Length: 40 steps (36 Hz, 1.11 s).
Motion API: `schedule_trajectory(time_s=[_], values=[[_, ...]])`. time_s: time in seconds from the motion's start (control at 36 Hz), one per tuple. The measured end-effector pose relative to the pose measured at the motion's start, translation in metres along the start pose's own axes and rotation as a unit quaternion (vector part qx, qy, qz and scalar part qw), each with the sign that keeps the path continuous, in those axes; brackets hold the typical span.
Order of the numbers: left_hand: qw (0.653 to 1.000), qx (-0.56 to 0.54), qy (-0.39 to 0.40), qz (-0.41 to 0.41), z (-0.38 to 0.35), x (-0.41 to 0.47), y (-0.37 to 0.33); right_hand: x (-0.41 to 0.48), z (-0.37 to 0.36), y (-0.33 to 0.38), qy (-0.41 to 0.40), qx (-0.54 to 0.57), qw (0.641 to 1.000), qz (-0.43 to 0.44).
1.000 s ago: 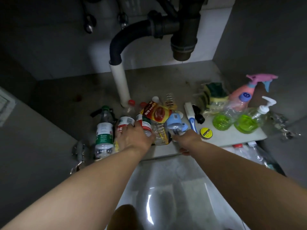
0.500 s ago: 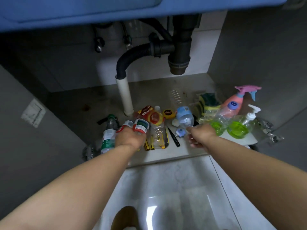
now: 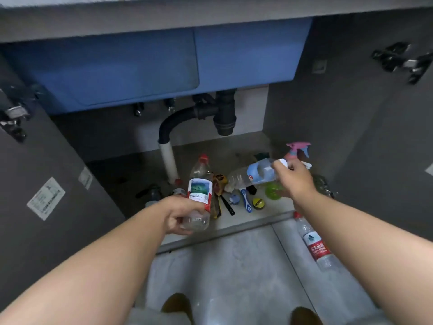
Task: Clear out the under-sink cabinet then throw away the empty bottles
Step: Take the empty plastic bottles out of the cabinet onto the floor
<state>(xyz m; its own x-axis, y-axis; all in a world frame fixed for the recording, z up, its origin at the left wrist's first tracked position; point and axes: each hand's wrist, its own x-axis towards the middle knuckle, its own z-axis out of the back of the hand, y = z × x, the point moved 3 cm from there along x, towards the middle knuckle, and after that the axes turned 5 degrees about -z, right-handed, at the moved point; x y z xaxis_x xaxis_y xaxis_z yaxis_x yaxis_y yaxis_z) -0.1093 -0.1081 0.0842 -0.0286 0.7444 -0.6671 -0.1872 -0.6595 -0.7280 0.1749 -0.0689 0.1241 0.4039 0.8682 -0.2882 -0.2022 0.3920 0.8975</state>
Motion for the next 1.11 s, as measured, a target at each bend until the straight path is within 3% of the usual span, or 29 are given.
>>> schedule_trajectory(time_s=[0.28, 0.36, 0.5, 0.61, 0.75, 0.92, 1.11], values=[[0.980, -0.005, 0.134, -0.148, -0.074, -0.042, -0.017, -0.018, 0.034, -0.012, 0.129, 0.115, 0.983, -0.064], [0.973, -0.017, 0.181, -0.140, -0.087, -0.045, -0.021, -0.017, 0.041, -0.016, 0.157, 0.124, 0.976, -0.086], [0.954, -0.077, 0.267, -0.112, -0.111, -0.043, -0.020, -0.010, 0.057, -0.021, 0.138, 0.147, 0.974, -0.104], [0.941, -0.133, 0.291, -0.111, -0.133, -0.034, -0.019, -0.010, 0.061, -0.031, 0.199, 0.175, 0.957, -0.116], [0.931, -0.162, 0.312, -0.094, -0.153, -0.022, -0.020, -0.012, 0.055, -0.057, 0.258, 0.022, 0.960, -0.104], [0.949, -0.096, 0.295, -0.066, -0.167, -0.007, -0.015, 0.006, 0.073, -0.074, 0.318, -0.094, 0.932, -0.148], [0.968, 0.078, 0.235, -0.049, -0.194, 0.017, 0.025, 0.039, 0.130, -0.139, 0.273, -0.230, 0.920, -0.159]])
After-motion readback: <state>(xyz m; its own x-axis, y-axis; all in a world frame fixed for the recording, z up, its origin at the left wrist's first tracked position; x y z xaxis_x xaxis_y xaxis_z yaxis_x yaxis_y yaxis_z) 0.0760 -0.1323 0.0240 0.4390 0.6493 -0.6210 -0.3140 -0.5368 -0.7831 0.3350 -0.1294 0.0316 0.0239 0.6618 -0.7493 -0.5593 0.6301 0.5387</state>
